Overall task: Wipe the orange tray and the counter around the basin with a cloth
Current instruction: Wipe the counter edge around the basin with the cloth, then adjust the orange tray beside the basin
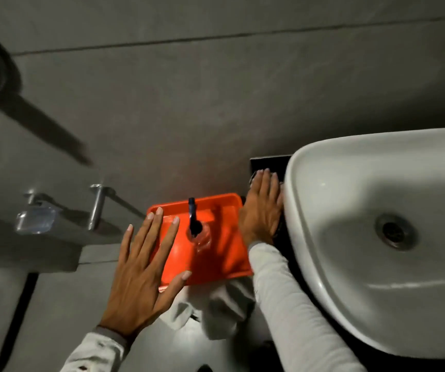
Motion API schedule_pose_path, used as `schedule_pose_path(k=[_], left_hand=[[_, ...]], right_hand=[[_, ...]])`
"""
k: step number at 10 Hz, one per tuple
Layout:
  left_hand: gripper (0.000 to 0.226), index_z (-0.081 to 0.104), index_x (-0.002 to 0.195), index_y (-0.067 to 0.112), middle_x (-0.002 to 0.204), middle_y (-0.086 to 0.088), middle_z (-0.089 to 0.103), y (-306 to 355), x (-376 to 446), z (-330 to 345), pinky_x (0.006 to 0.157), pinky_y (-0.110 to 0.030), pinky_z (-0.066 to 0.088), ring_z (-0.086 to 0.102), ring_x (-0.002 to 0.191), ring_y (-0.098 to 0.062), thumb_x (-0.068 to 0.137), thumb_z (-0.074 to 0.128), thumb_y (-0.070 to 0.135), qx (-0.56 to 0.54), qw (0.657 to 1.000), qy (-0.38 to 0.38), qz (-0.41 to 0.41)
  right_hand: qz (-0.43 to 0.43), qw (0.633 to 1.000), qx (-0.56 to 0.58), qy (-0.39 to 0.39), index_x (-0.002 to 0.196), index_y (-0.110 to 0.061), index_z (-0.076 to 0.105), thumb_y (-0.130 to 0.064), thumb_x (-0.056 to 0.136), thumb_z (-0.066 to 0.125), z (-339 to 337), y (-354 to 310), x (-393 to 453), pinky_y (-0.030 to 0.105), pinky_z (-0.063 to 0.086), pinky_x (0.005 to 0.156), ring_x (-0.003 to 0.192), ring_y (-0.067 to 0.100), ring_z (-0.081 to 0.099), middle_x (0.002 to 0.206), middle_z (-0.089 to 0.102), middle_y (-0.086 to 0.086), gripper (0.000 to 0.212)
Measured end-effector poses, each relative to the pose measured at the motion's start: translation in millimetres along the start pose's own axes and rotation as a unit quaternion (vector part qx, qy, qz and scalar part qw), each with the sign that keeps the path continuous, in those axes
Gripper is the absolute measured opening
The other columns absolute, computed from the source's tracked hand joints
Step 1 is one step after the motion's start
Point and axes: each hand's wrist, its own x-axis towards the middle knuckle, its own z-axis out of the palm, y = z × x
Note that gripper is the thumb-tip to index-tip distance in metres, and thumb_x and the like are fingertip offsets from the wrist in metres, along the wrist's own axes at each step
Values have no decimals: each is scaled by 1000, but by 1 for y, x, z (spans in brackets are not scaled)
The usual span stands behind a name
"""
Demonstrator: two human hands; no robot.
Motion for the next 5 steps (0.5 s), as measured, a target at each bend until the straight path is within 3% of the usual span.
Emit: schedule_pose_path(k=[1, 2, 3, 4, 5], left_hand=[[82, 22, 162, 17, 173, -12, 20, -30, -37, -9, 128, -64, 18, 18, 160, -29, 99, 23, 71, -7, 998, 0, -67], [80, 20, 162, 19, 173, -11, 18, -58, -71, -12, 127, -62, 17, 16, 161, -27, 100, 23, 70, -16, 994, 8, -105], [79, 15, 164, 26, 174, -9, 17, -88, -83, -8, 127, -63, 20, 13, 162, -24, 99, 22, 71, -35, 990, 1, -135], [80, 12, 164, 29, 175, -5, 12, -115, -88, 0, 128, -61, 17, 10, 162, -22, 99, 21, 74, -34, 988, -14, -147], [80, 12, 164, 28, 175, -7, 12, -143, -84, 7, 129, -58, 15, 11, 162, -22, 99, 21, 74, -26, 988, -20, -151]], right_hand=[[-27, 999, 35, -18, 157, -6, 25, -13, 97, 50, -1, -13, 3, 46, 9, 129, 157, 29, 16, 168, 24, 12, 65], [-29, 985, 170, 32, 143, 6, 47, 13, 83, 55, -13, -27, -10, 53, 26, 123, 147, 41, 38, 155, 44, 25, 61], [-100, 962, 241, 85, 136, 9, 54, 10, 92, 45, -9, -50, -63, 59, 35, 118, 139, 43, 47, 145, 54, 29, 44], [-158, 950, 268, -8, 146, -2, 47, 10, 97, 43, 16, -91, -137, 41, 21, 127, 149, 22, 33, 157, 42, 12, 50], [-223, 953, 200, -52, 153, -11, 38, 7, 88, 60, 66, -125, -171, 44, 21, 128, 154, 26, 28, 164, 29, 3, 71]])
